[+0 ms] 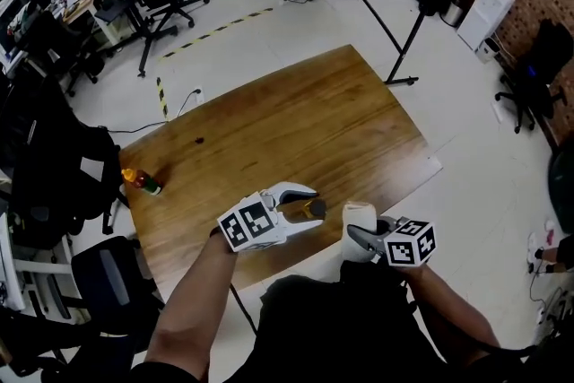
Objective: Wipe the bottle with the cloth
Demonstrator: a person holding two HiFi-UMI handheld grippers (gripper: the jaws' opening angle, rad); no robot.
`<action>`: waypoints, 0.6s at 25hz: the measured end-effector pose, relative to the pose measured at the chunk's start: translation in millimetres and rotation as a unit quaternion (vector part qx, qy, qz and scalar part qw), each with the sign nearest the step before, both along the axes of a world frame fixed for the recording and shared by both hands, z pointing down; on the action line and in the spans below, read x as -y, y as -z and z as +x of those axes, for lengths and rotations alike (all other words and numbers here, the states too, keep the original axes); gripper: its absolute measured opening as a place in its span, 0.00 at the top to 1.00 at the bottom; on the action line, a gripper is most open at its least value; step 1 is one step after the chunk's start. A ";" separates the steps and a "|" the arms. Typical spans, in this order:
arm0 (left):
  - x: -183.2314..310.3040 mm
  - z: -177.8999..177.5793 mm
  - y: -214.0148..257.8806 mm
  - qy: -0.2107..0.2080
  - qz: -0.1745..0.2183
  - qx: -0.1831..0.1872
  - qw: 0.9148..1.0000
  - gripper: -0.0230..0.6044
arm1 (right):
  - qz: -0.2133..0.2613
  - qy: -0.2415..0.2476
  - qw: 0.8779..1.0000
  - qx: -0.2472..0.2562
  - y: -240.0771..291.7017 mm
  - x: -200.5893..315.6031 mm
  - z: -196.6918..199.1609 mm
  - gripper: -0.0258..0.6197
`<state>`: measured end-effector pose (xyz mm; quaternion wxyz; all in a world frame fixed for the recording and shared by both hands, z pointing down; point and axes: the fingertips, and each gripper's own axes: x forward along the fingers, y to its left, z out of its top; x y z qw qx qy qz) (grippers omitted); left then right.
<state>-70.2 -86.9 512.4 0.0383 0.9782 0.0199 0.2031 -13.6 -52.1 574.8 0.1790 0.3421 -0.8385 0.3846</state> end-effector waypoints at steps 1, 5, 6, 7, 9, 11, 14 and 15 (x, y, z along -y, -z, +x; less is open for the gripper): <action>-2.5 0.2 -1.8 -0.018 -0.002 0.007 1.000 0.60 | 0.001 -0.007 1.000 0.001 -0.3 -0.7 0.8 0.85; -9.0 0.3 -8.3 -0.076 -0.006 0.029 0.997 0.60 | 0.011 -0.036 0.999 0.009 -0.9 -1.0 5.4 0.85; -6.0 -0.2 -9.9 -0.082 -0.001 0.029 0.996 0.60 | 0.014 -0.043 0.999 0.009 -2.1 -0.2 6.4 0.85; -3.4 -1.0 -11.1 -0.088 0.002 0.029 0.996 0.60 | 0.014 -0.051 0.999 0.009 -3.5 -0.6 7.0 0.85; -4.7 -1.7 -12.4 -0.102 -0.004 0.031 0.994 0.60 | 0.011 -0.067 0.998 0.013 -6.2 -5.7 8.5 0.85; -8.0 0.5 -11.9 -0.114 -0.008 0.035 0.993 0.66 | 0.007 -0.079 0.997 0.014 -7.9 -12.4 12.7 0.85; -8.9 4.7 -11.3 -0.110 0.002 0.032 0.993 0.67 | 0.001 -0.089 0.996 0.012 -11.3 -21.8 19.2 0.85; -11.1 6.0 -10.7 -0.104 0.002 0.031 0.994 0.67 | -0.001 -0.090 0.996 0.012 -12.4 -24.3 21.2 0.85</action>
